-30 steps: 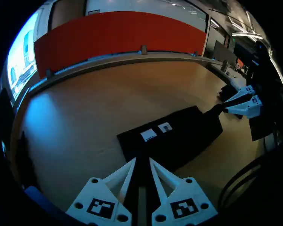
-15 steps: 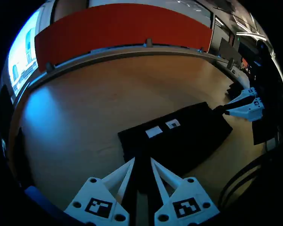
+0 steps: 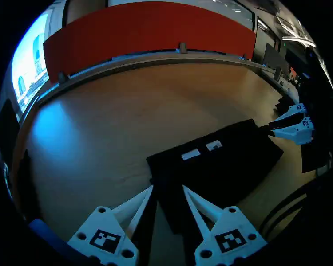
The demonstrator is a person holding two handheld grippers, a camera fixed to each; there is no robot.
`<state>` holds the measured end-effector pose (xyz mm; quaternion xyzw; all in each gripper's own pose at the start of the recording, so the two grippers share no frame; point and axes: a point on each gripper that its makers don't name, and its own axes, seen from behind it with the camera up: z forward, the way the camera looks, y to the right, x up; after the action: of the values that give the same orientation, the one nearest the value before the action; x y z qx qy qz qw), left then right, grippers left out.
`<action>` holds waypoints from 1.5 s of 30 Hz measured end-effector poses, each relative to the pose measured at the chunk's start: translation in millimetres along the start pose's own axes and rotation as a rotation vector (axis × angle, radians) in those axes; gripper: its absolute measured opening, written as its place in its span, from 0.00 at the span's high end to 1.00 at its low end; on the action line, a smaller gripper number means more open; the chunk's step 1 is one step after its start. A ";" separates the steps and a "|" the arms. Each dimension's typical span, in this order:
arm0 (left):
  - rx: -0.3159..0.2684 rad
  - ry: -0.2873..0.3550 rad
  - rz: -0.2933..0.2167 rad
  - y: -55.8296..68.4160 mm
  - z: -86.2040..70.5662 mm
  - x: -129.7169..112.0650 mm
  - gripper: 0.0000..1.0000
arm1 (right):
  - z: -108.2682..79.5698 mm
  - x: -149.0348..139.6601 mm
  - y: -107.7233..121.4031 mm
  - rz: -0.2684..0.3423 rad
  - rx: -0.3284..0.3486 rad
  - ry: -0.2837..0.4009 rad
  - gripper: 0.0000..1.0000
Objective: Fold towel
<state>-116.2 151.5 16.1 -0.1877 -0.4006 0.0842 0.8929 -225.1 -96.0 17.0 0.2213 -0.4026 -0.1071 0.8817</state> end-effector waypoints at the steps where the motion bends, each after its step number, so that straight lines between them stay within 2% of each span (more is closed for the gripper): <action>1: 0.002 0.000 0.000 -0.6 0.5 0.2 0.68 | 0.8 0.2 1.6 0.002 -0.006 0.000 0.66; 4: 0.012 0.002 -0.001 -3.3 1.8 1.3 0.62 | 2.4 0.7 6.8 0.005 -0.026 0.000 0.59; 6: 0.021 0.005 -0.003 -5.9 2.6 2.6 0.58 | 2.9 0.8 10.5 0.005 -0.041 0.001 0.42; 8: 0.031 0.008 -0.006 -8.7 3.4 4.0 0.56 | 3.0 0.0 13.5 0.002 -0.052 0.000 0.33; 15: 0.040 0.020 -0.014 -13.3 4.8 9.3 0.51 | 1.5 2.2 22.2 -0.005 -0.081 0.006 0.30; 19: 0.048 0.016 -0.014 -16.5 6.8 10.3 0.44 | -0.6 5.2 25.2 0.003 -0.089 0.017 0.25; 29: 0.067 -0.012 -0.030 -22.7 16.3 9.6 0.39 | -10.4 12.3 25.3 0.013 -0.091 0.047 0.08; 33: 0.073 -0.013 -0.026 -25.0 18.6 11.2 0.28 | -12.6 12.2 25.9 0.017 -0.095 0.053 0.02; 37: 0.076 -0.013 -0.023 -27.3 20.7 13.3 0.06 | -14.0 11.9 26.5 0.028 -0.098 0.059 0.00; 45: 0.100 -0.015 -0.019 -37.4 25.4 19.2 0.05 | -18.9 11.5 24.7 0.047 -0.099 0.070 0.00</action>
<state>-122.4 129.8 59.7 -0.1385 -0.4042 0.0971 0.8989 -203.0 -72.7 25.4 0.1714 -0.3706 -0.0982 0.9075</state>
